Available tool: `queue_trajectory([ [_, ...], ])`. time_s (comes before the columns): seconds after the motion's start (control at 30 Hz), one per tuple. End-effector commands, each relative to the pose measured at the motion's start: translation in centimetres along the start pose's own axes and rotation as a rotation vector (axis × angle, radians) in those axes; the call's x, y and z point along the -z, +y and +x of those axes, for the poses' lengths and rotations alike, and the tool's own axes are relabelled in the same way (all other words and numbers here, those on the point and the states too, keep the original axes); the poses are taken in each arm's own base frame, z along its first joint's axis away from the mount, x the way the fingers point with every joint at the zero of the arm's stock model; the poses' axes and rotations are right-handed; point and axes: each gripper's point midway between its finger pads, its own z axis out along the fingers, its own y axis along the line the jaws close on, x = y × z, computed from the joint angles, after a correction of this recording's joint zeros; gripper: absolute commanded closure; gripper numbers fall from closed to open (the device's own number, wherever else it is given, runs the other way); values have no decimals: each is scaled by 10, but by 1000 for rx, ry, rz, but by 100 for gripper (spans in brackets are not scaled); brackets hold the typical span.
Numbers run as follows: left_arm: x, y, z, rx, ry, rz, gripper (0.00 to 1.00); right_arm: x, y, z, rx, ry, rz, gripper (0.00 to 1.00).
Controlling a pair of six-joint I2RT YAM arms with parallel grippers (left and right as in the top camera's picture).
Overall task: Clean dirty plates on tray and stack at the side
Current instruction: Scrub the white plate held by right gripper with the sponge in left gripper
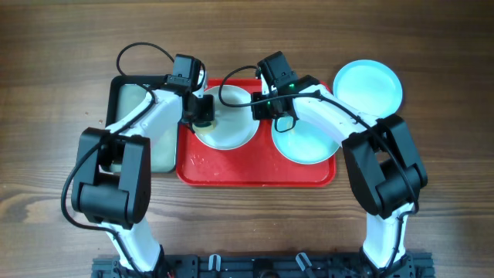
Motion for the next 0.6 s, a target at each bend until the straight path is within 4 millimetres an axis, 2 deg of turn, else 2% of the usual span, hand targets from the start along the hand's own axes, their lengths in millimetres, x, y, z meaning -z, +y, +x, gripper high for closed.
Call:
queue_trajectory([
  [0.0,-26,-18,34,22,133,122,96,-11,-3,12,15,35,7,96],
  [0.27,-21,-42,38,56,165,260,96,-11,6,14,41,50,-43,96],
  [0.4,-20,-44,37,55,165,272,96,-11,5,14,41,48,-40,96],
  [0.47,-16,-42,29,55,147,261,96,-11,5,14,41,48,-40,96],
  [0.57,3,-35,2,42,78,192,96,-11,5,14,41,48,-40,94],
])
